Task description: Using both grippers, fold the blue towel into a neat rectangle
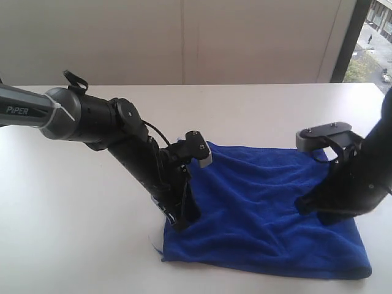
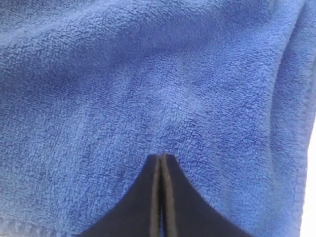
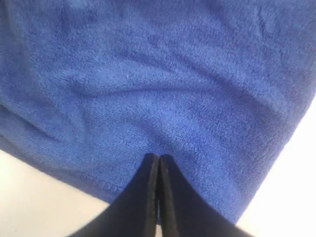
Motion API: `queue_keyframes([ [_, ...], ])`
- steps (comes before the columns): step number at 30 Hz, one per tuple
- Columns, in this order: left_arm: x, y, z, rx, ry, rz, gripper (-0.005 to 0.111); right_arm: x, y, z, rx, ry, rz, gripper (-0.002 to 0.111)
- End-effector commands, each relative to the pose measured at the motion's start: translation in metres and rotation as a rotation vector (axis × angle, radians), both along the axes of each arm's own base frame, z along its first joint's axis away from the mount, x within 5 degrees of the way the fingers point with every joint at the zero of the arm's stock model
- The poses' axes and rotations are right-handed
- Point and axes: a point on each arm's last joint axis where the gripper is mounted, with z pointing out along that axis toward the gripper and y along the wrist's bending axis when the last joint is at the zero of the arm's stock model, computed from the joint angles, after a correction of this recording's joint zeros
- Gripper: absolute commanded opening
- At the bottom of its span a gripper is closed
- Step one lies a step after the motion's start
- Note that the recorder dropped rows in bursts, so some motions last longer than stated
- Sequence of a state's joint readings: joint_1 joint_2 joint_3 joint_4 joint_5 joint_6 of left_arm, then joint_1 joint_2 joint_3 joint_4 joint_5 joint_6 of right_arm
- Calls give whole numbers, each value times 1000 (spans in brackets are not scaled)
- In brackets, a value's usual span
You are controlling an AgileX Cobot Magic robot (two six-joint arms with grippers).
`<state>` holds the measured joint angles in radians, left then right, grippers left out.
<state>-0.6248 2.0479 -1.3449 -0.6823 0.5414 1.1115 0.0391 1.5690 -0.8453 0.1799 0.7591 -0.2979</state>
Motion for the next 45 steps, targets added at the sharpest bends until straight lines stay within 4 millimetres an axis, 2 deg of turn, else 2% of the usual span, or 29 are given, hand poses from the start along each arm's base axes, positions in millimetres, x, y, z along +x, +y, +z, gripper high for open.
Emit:
queue_keyframes([
  [1, -3, 0, -7, 20, 26, -3, 0, -13, 0, -20, 8, -29, -41, 0],
  [6, -2, 7, -18, 122, 40, 17, 0, -21, -1, -34, -1, -49, -58, 0],
  [12, -6, 13, -20, 193, 70, -23, 0, -28, -1, -56, -4, 40, -67, 0],
  [19, -7, 25, -24, 327, 72, -32, 0, -35, 9, -58, -7, 113, -20, 0],
  [28, -11, 32, -22, 361, 76, -34, 0, -45, 29, -58, -27, 177, 74, 0],
  [35, -16, 70, -26, 382, 86, 65, 0, -48, 40, -58, -33, 185, 124, 0],
  [39, -20, 83, -17, 351, 44, 128, 0, -50, 45, -58, -37, 185, 153, 0],
  [45, -27, 88, -3, 341, 25, 136, 0, -52, 54, -58, -38, 175, 187, 0],
])
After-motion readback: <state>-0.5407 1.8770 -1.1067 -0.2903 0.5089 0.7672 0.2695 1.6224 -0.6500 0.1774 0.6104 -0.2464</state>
